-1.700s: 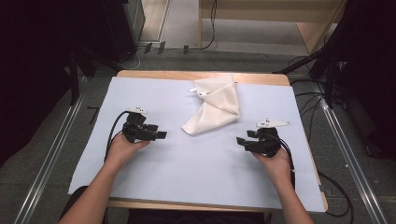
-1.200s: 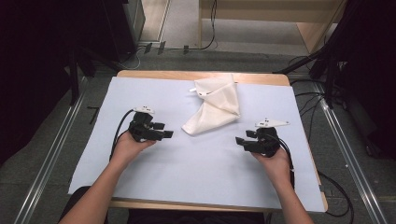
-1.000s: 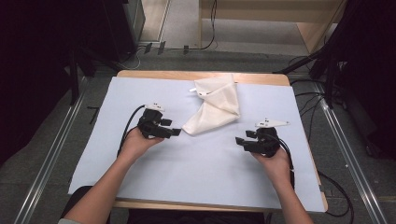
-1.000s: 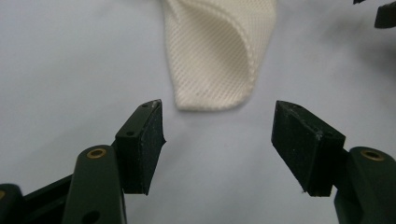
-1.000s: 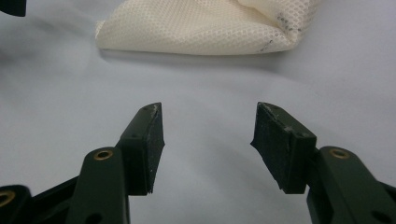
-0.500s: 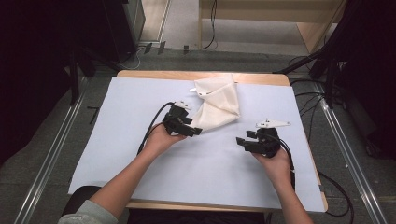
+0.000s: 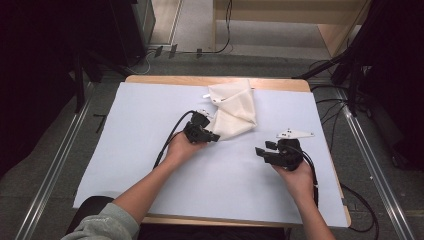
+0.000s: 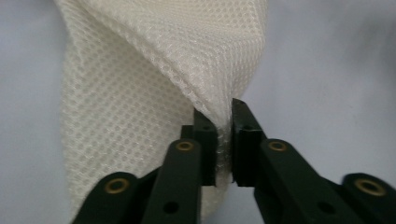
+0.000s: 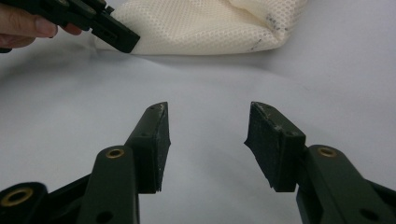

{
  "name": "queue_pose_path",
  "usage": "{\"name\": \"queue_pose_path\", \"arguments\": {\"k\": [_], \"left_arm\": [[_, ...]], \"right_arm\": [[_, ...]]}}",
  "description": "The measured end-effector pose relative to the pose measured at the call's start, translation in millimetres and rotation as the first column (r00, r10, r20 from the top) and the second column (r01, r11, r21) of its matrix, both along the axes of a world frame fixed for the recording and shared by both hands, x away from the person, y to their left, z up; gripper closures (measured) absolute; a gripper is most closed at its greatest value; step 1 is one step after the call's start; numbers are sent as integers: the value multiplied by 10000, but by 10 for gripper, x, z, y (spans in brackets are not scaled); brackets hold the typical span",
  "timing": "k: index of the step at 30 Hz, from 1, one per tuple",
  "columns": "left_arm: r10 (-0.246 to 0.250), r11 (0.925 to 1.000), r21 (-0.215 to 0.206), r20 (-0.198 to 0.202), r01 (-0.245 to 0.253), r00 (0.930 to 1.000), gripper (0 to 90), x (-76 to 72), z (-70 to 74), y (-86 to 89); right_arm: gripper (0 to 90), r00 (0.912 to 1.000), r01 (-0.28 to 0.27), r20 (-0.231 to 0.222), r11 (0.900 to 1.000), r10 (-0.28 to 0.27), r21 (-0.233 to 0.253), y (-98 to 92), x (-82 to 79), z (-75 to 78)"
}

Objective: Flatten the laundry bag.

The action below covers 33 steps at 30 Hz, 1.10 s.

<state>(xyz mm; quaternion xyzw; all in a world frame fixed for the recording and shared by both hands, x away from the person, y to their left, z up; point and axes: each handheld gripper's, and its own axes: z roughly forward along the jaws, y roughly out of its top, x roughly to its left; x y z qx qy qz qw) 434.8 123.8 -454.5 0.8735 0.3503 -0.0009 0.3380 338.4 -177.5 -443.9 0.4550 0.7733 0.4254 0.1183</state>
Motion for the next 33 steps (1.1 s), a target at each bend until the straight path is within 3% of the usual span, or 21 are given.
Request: {"name": "queue_pose_path", "arguments": {"k": [4, 11, 19, 27, 33], "left_arm": [[-108, 9999, 92, -213, 110, 9997, 881, -2, 35, 117], [72, 9999, -74, -410, -75, 9991, 877, -104, 141, 539], [-124, 9999, -55, -338, 122, 9994, 873, -355, 196, 855], [24, 10000, -85, -475, -28, 9989, 867, -584, 170, 1137], [247, 9993, -281, -450, -260, 9987, 825, -626, 147, 1229]], "right_arm": [[541, 10000, -39, 31, 10000, 39, -13, 25, -18, 29], [574, 9990, -422, 155, 9990, 424, -125, 218, -8, 96], [596, 9951, -983, 107, 9947, 987, -292, 563, 99, 158], [603, 9889, -1483, -25, 9885, 1483, -290, 971, 385, 203], [595, 9866, -1626, -136, 9863, 1623, -275, 1204, 622, 180]]}}
